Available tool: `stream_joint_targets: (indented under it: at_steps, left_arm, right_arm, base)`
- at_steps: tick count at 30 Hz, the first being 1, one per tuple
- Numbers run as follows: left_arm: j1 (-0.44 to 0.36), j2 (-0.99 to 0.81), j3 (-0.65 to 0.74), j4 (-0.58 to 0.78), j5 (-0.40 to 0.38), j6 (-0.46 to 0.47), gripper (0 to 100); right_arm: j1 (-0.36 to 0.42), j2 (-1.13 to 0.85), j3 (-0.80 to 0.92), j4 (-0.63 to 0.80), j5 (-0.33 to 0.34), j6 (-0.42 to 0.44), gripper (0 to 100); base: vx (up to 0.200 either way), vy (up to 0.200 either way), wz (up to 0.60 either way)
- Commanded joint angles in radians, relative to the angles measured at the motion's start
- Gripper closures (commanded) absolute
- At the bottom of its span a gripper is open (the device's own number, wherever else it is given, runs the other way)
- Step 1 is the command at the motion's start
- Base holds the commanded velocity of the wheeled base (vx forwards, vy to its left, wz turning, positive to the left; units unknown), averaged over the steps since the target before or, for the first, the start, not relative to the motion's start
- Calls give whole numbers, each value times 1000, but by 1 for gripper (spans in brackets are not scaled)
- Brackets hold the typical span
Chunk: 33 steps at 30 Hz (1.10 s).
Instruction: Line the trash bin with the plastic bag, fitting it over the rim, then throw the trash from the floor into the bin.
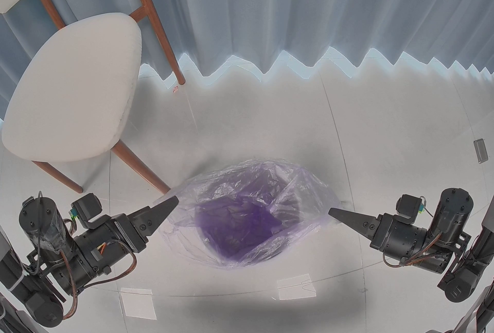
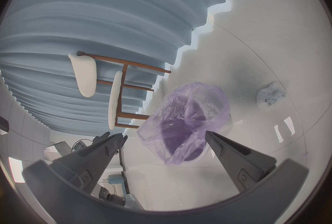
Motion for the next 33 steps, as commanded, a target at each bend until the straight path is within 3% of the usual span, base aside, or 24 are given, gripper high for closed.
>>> stream_joint_targets:
  at_steps: [1, 8, 11, 21, 29, 33]
  left_arm:
    - [-74, -41, 23, -1, 4, -35, 0]
    - [-62, 17, 26, -1, 1, -37, 0]
    - [-73, 41, 32, 1, 1, -38, 0]
    - [-59, 350, 14, -1, -3, -178, 0]
    - [-7, 522, -169, -2, -12, -184, 0]
    - [48, 506, -227, -1, -138, -241, 0]
  right_arm:
    - [-2, -18, 4, -16, 0, 2, 0]
    - [-10, -9, -2, -16, 0, 0, 0]
    - [-12, -9, 1, -16, 0, 0, 0]
    - [-27, 34, -2, -16, 0, -9, 0]
    - [-27, 26, -2, -16, 0, -10, 0]
    - [-27, 34, -2, -16, 0, -10, 0]
  base:
    - [-200, 0, 0]
    - [-200, 0, 0]
    - [0, 0, 0]
    - [0, 0, 0]
    - [0, 0, 0]
    - [0, 0, 0]
